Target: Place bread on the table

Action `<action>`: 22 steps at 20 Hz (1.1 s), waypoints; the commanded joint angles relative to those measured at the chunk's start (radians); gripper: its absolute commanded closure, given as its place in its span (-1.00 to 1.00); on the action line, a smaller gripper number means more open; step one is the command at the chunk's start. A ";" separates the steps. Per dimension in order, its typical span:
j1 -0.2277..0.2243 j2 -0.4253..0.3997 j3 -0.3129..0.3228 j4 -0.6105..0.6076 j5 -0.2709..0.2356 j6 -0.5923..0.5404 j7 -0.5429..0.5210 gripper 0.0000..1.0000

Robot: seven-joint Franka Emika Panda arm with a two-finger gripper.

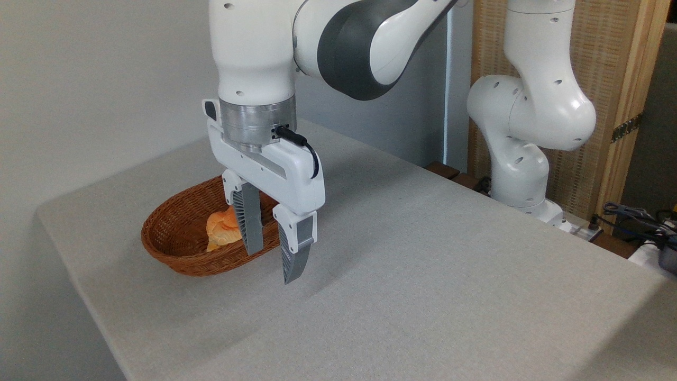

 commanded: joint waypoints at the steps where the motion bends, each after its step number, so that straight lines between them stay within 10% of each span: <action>1: 0.007 -0.003 0.003 0.009 -0.016 -0.046 0.033 -1.00; 22: 0.011 0.000 0.005 0.027 -0.007 -0.101 0.034 -1.00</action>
